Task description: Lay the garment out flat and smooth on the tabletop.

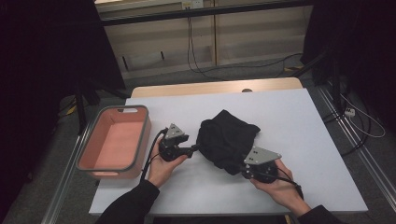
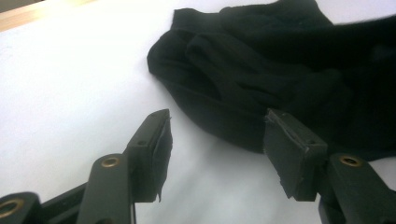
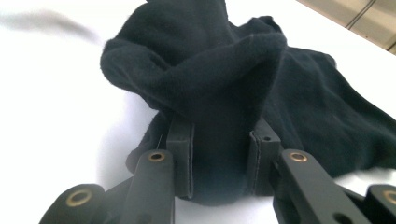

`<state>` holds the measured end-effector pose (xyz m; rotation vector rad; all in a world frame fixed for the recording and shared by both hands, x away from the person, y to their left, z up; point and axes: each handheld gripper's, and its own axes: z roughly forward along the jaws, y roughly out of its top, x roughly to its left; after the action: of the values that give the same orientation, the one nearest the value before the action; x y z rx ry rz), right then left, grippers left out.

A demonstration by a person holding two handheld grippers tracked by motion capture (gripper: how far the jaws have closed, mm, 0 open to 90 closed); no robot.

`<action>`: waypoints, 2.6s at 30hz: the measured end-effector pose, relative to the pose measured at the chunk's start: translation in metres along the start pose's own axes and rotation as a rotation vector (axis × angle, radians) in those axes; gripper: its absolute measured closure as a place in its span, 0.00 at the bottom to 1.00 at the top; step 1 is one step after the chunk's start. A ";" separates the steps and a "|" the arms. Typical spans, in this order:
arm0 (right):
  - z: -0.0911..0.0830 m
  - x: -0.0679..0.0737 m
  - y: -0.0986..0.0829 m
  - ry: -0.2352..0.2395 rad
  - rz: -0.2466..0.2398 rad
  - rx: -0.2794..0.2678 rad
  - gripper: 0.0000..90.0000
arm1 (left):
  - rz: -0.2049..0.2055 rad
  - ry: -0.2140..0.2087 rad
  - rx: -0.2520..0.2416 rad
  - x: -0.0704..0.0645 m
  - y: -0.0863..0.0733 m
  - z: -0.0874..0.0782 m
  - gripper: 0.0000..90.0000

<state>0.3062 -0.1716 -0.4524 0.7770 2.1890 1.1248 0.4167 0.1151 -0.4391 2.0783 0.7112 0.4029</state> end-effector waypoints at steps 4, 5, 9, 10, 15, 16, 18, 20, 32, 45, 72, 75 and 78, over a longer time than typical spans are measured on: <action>-0.014 -0.007 -0.008 -0.040 -0.010 0.010 0.76 | 0.011 -0.006 0.000 -0.004 0.007 0.010 0.44; -0.016 -0.009 -0.011 -0.052 -0.013 0.016 0.77 | 0.012 -0.007 0.000 -0.005 0.008 0.012 0.44; -0.026 -0.018 -0.020 -0.097 -0.021 0.036 0.77 | 0.024 -0.004 0.005 -0.007 0.013 0.020 0.43; -0.028 -0.021 -0.022 -0.112 -0.022 0.038 0.77 | 0.016 -0.007 0.004 -0.008 0.014 0.022 0.43; -0.040 -0.039 -0.034 -0.185 0.021 0.046 0.77 | 0.022 -0.015 0.013 -0.010 0.018 0.032 0.43; -0.041 -0.042 -0.036 -0.198 0.030 0.049 0.76 | 0.023 -0.015 0.015 -0.011 0.018 0.035 0.43; -0.042 -0.045 -0.039 -0.205 0.052 0.052 0.72 | 0.029 -0.022 0.023 -0.013 0.019 0.040 0.43; -0.040 -0.045 -0.039 -0.190 0.073 0.053 0.62 | 0.042 -0.032 0.026 -0.014 0.020 0.045 0.43; -0.034 -0.035 -0.031 -0.125 0.108 0.011 0.32 | 0.107 -0.084 0.097 -0.028 0.014 0.072 0.47; -0.023 -0.030 -0.031 -0.101 0.102 0.037 0.30 | 0.100 -0.145 0.165 -0.030 0.004 0.043 0.93; -0.042 -0.026 -0.030 -0.101 0.098 0.012 0.22 | 0.101 -0.295 0.184 -0.073 -0.043 -0.043 0.93; -0.047 -0.028 -0.029 -0.115 0.110 -0.009 0.26 | 0.101 -0.295 0.162 -0.076 -0.045 -0.044 0.92; -0.052 -0.031 -0.024 -0.129 0.121 -0.044 0.34 | 0.087 -0.268 0.144 -0.069 -0.041 -0.043 0.74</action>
<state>0.2857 -0.2319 -0.4405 0.9472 2.0275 1.1445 0.3263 0.1185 -0.4502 2.2503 0.5034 0.1192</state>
